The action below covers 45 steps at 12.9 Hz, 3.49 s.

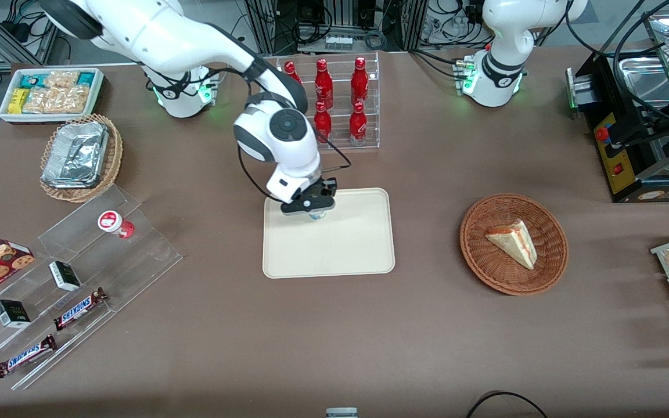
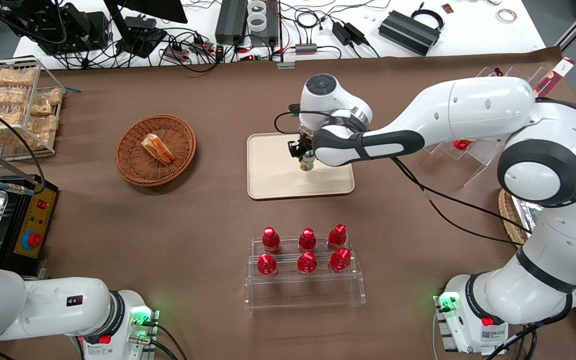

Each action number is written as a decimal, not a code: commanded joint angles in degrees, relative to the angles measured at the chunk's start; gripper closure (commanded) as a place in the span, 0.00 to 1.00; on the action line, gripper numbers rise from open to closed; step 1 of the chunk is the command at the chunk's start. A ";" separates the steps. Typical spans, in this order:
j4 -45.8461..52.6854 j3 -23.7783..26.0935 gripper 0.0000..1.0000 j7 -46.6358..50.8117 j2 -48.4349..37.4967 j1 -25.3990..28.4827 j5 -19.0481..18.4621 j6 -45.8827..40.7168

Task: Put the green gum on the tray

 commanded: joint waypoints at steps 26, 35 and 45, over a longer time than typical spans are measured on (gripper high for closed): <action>4.10 -8.81 0.00 -3.19 -7.70 3.93 7.09 -10.78; 3.66 -26.99 0.00 -51.40 -31.36 -17.53 23.22 -41.92; 5.68 -35.35 0.00 -54.21 -33.64 -17.53 22.51 -44.82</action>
